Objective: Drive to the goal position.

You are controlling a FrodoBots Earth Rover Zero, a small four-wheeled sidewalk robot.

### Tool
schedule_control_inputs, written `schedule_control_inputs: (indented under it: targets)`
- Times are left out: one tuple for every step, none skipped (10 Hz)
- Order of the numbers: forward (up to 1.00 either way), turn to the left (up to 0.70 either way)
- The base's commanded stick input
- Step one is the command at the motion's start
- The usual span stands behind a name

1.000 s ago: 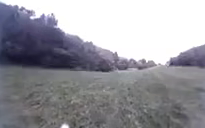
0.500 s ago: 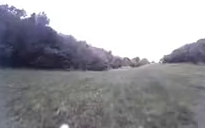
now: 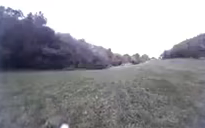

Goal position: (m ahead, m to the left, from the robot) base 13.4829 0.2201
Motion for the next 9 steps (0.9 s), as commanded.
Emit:
schedule_control_inputs:
  targets:
    - [0.68,0.00]
    - [0.68,0.00]
    - [0.68,-0.01]
    - [0.68,-0.09]
    - [0.68,-0.30]
    - [0.68,-0.33]
    - [0.68,-0.26]
    - [0.68,-0.04]
    - [0.68,-0.01]
